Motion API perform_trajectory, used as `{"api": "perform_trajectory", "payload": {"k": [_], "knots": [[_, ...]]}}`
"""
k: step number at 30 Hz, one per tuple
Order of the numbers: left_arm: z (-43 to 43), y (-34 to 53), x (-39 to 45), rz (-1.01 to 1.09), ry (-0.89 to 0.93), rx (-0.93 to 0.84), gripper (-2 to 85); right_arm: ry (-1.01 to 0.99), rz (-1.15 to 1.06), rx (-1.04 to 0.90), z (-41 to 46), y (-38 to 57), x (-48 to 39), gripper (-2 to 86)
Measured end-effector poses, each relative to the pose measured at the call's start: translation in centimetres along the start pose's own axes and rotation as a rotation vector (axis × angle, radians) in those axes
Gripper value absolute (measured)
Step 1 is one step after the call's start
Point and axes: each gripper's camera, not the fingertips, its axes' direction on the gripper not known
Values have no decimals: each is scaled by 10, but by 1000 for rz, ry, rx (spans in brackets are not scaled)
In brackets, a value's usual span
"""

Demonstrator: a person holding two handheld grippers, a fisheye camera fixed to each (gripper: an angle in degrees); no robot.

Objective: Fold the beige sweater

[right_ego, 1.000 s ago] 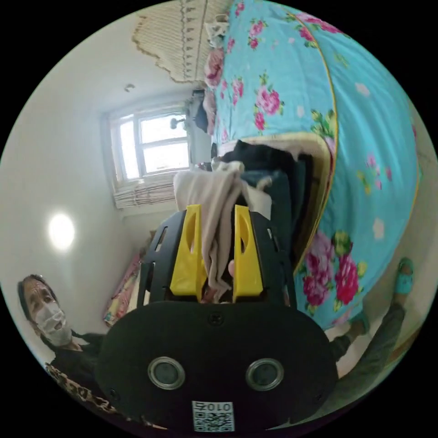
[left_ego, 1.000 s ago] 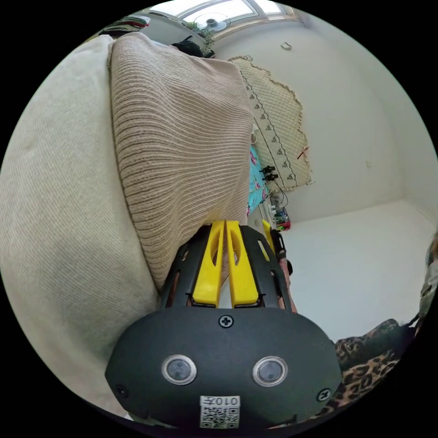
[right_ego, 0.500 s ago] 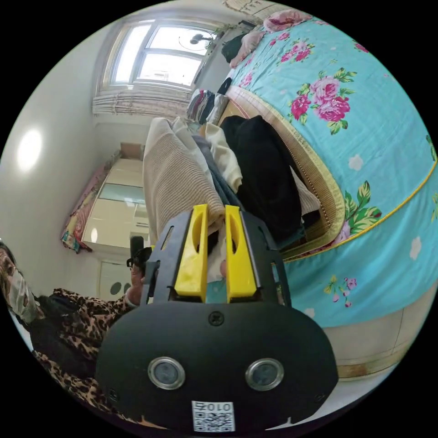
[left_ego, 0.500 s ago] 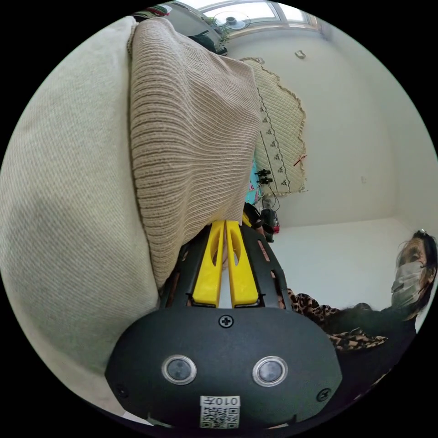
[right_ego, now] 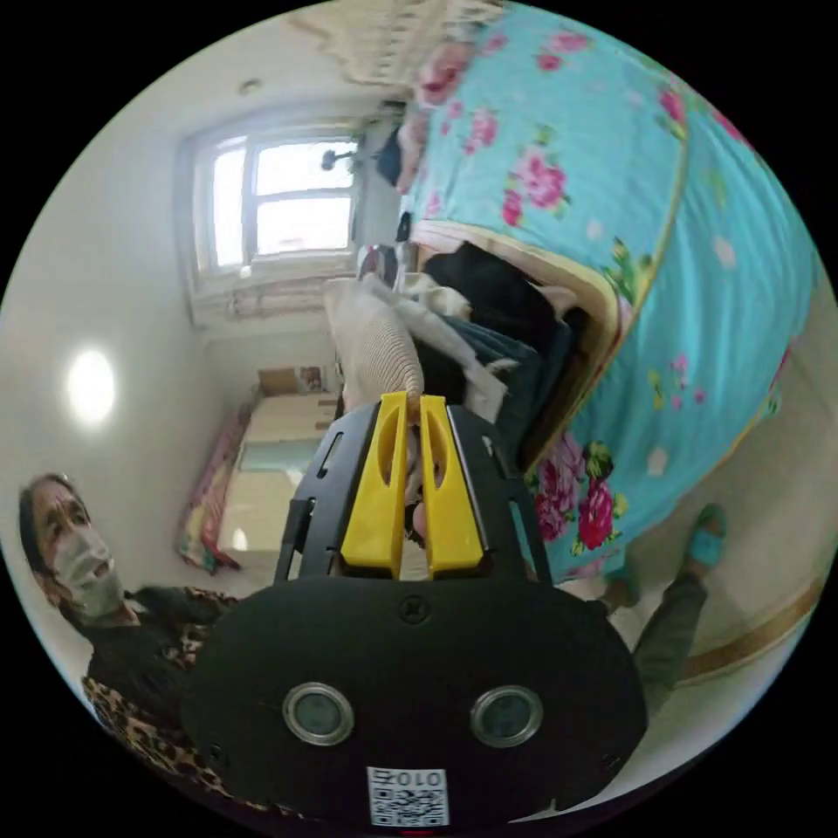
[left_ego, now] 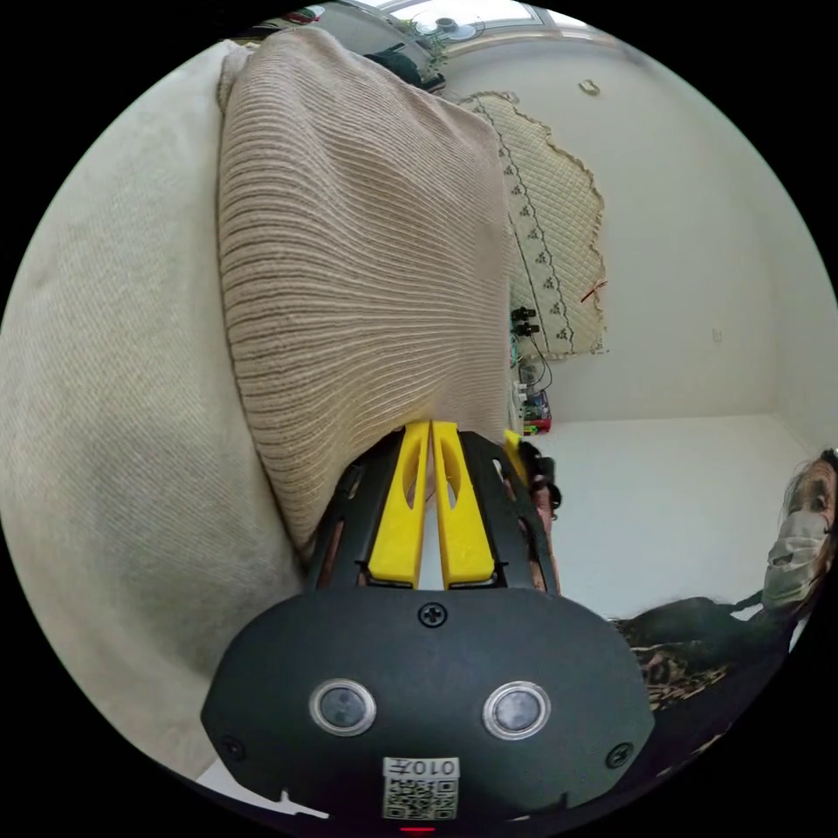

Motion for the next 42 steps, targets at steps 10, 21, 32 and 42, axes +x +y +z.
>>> {"api": "perform_trajectory", "payload": {"k": [10, 21, 32, 42], "knots": [[-11, 11, 38, 137, 88, -25, -2, 129, -5, 79, -20, -62, -18, 51], [-27, -29, 50, 163, -53, 290, -2, 275, -371, -305, 110, -201, -145, 150], [-21, -26, 39, 71, -156, 334, -3, 148, -320, -282, 48, -155, -181, 52], [-35, 4, 76, 143, -157, 363, -2, 202, -403, -28, 24, -181, -221, 37]]}}
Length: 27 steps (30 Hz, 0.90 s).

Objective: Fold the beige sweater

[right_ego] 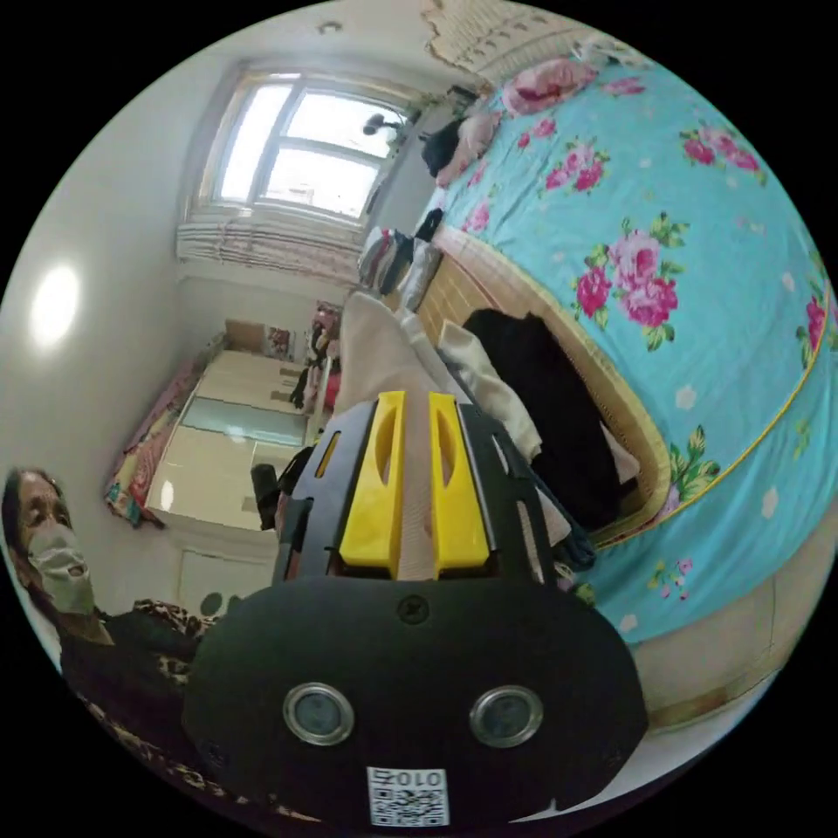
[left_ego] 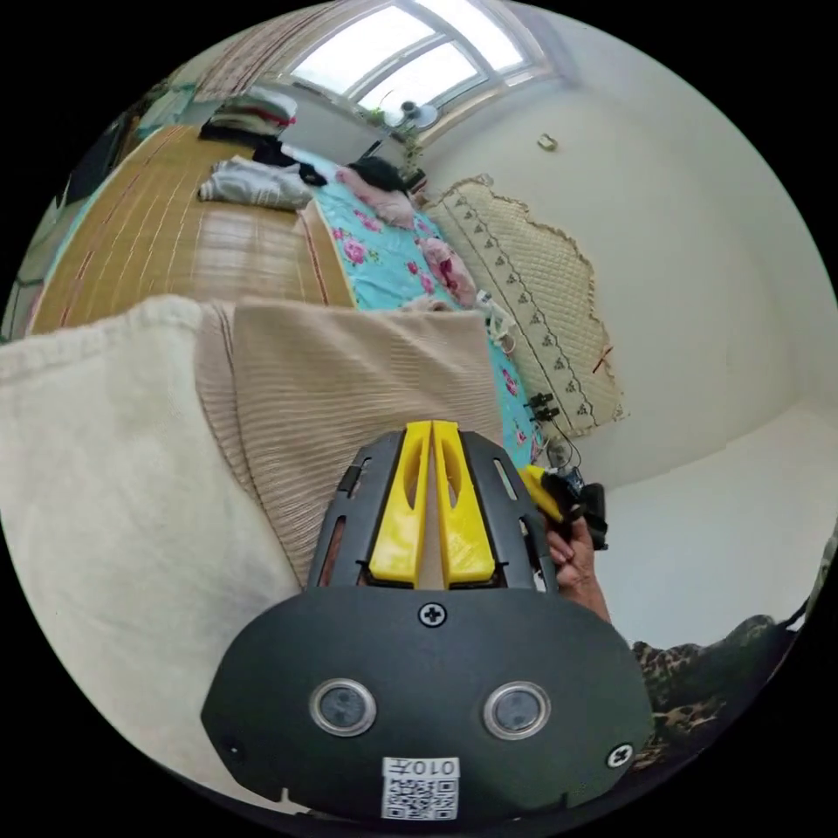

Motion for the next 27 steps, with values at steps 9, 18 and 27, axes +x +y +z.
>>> {"api": "perform_trajectory", "payload": {"k": [9, 18, 27], "knots": [[-11, -11, 3, 11, -112, 121, -3, -260, -213, -168, 150, -125, -85, 23], [10, 14, -34, -154, -142, 154, -4, -387, 204, -13, 164, -150, 26, 20], [-57, 18, -1, -170, 18, 149, -2, -267, -47, -120, 107, -154, -85, 24]]}}
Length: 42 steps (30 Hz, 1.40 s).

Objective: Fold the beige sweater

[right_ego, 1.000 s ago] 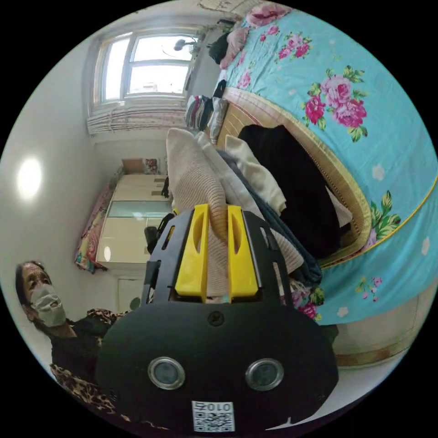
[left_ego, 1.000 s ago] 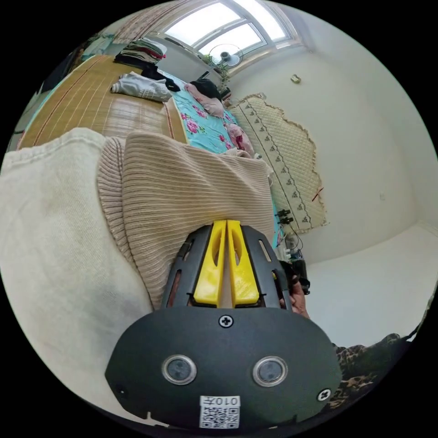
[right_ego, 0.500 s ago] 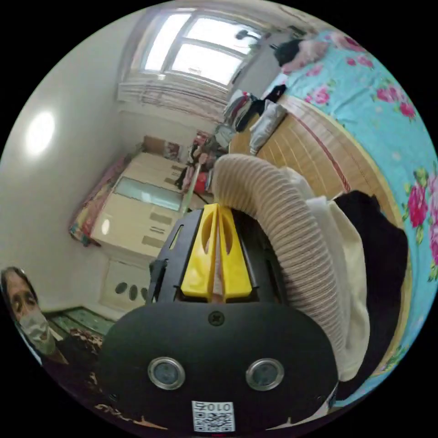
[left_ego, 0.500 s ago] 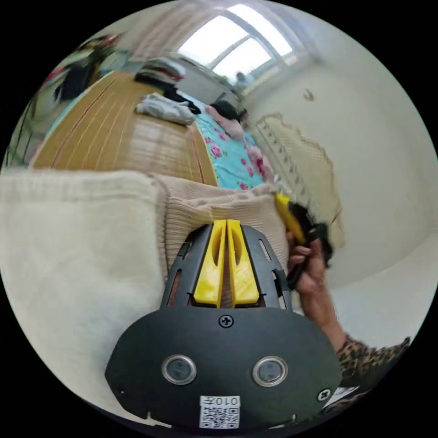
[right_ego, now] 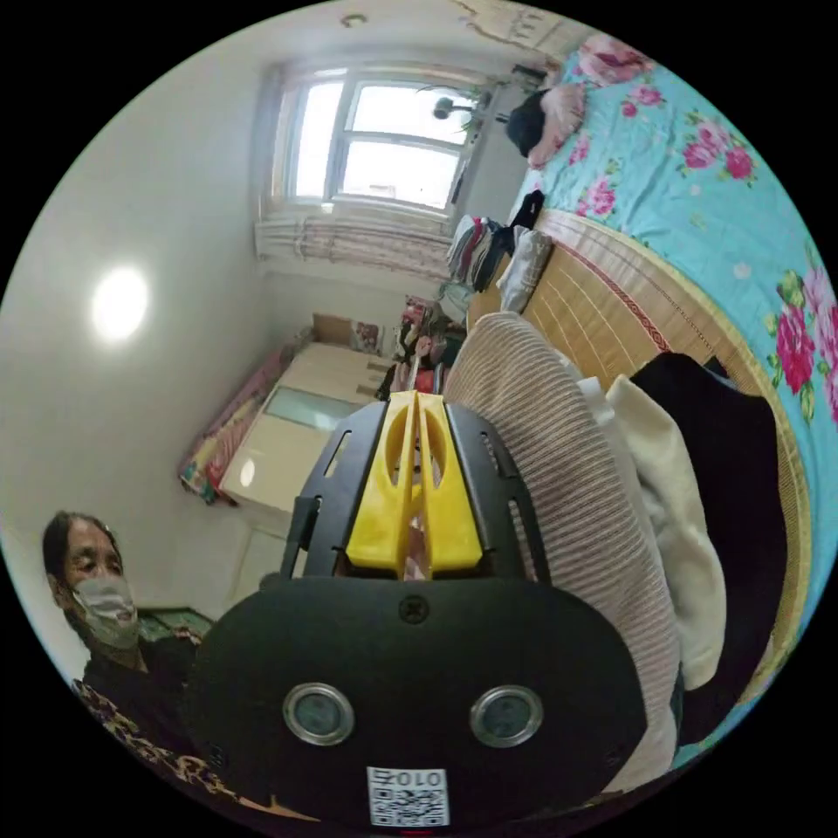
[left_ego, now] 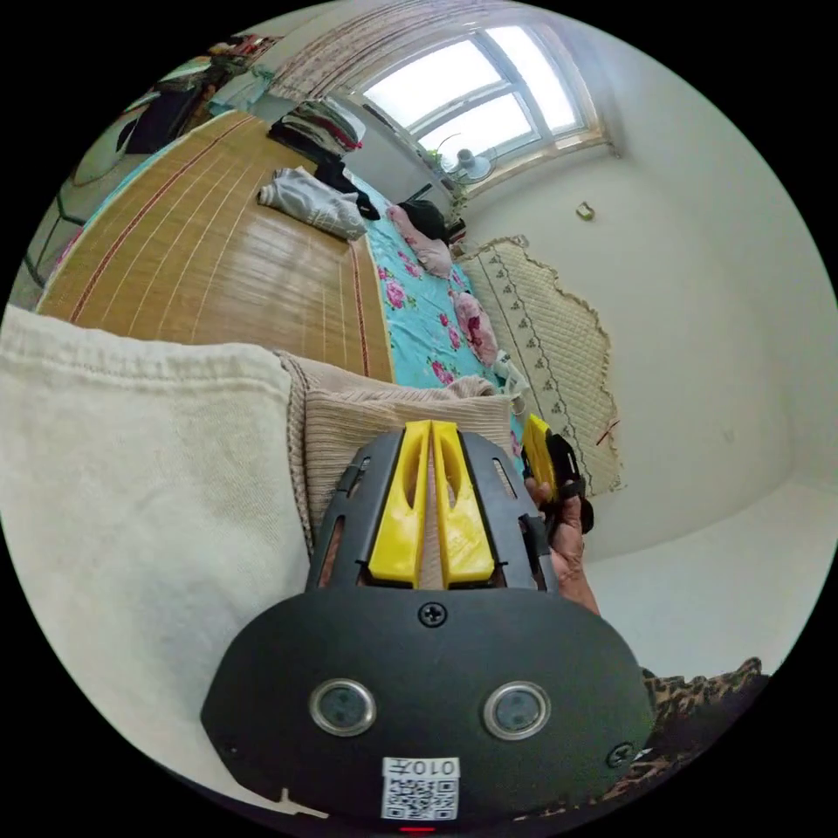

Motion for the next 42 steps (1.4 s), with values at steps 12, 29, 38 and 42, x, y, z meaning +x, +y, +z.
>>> {"api": "perform_trajectory", "payload": {"k": [12, 29, 38, 42], "knots": [[-189, 93, -50, -85, -141, 218, -2, -37, -74, -398, 127, 142, -122, 21], [-299, 26, -101, -200, -76, 117, -3, 67, 69, -363, 80, 193, -218, 20], [-353, 17, -132, -342, 90, 172, -3, -97, 42, -326, 70, 158, -237, 21], [-376, 4, -87, -246, 122, 112, -2, -107, -27, -353, 54, 136, -265, 21]]}}
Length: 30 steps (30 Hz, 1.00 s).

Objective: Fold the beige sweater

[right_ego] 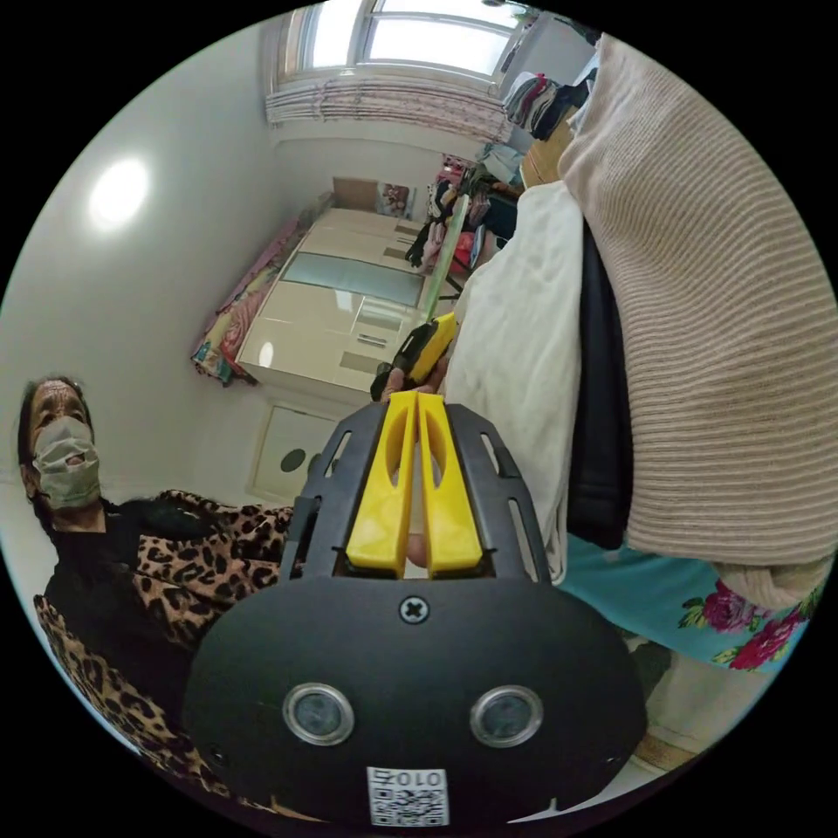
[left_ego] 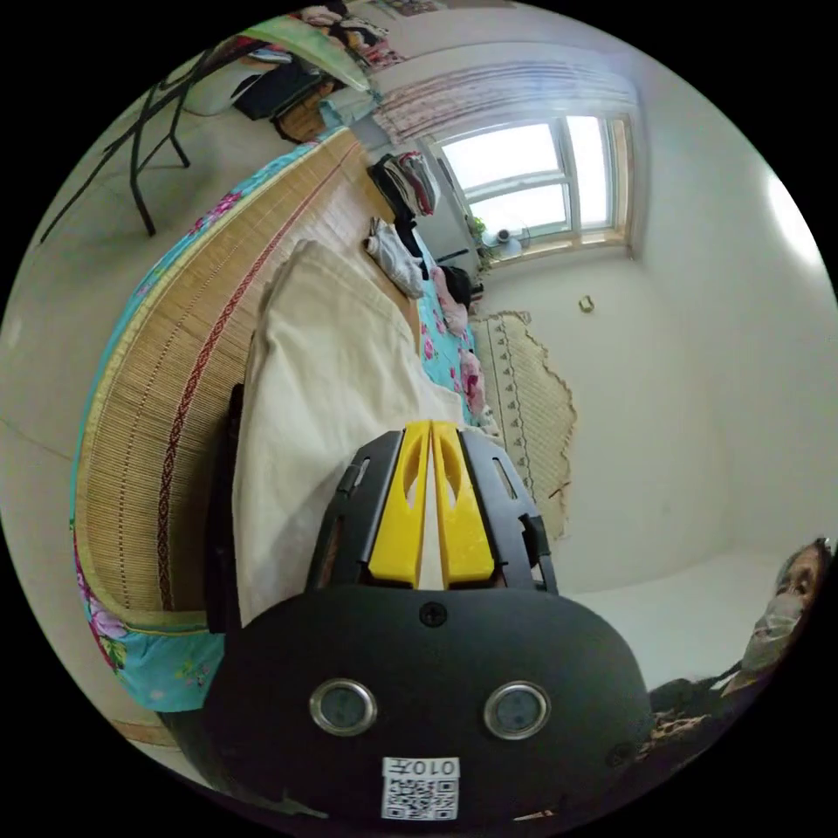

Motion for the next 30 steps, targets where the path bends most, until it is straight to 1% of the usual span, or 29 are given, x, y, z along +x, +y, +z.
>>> {"api": "perform_trajectory", "payload": {"k": [3, 5, 7, 10, 12, 14, 15, 16, 17, 18, 19, 21, 24, 26, 27, 28, 29, 30], "knots": [[-33, 9, 46, 100, 35, 52, -2, 19, 15, -1, -15, -1, -16, 21], [-65, 13, 65, 143, -21, 76, -2, 26, 29, 17, -19, -2, -30, 21], [-88, 14, 64, 136, -81, 54, -2, 13, 25, 24, -10, -11, -57, 21], [-127, 10, 48, 91, -103, -6, -2, 35, -6, -1, 25, -41, -95, 20], [-150, 5, 34, 67, -106, -35, -2, 85, 20, 6, 54, -70, -109, 20], [-175, -8, 10, 44, -80, -112, -2, 46, -2, 36, 84, -101, -118, 20], [-181, -12, 3, 42, -74, -127, -2, 41, 44, 73, 103, -122, -119, 19], [-194, -22, -12, 30, -62, -162, -2, 80, 104, 112, 121, -139, -119, 18], [-207, -35, -27, -6, -45, -212, -2, 104, 118, 126, 130, -146, -120, 17], [-216, -41, -33, -21, -35, -229, -2, 173, 156, 134, 146, -160, -118, 16], [-237, -54, -42, -22, -20, -236, -1, 294, 277, 129, 158, -167, -106, 14], [-272, -72, -53, -11, -33, -227, -1, 272, 311, 166, 158, -172, -103, 12], [-321, -98, -76, -47, -78, -250, -1, 433, 272, 140, 166, -187, -143, 11], [-347, -119, -91, -71, -98, -280, 0, 397, 328, 143, 163, -191, -157, 14], [-352, -125, -93, -73, -109, -287, 0, 324, 330, 192, 160, -194, -176, 16], [-360, -135, -93, -67, -131, -290, 0, 297, 219, 219, 163, -204, -206, 17], [-367, -145, -90, -58, -143, -287, 0, 324, 182, 210, 168, -211, -219, 18], [-370, -149, -87, -58, -145, -283, 0, 422, 163, 180, 179, -227, -237, 19]]}}
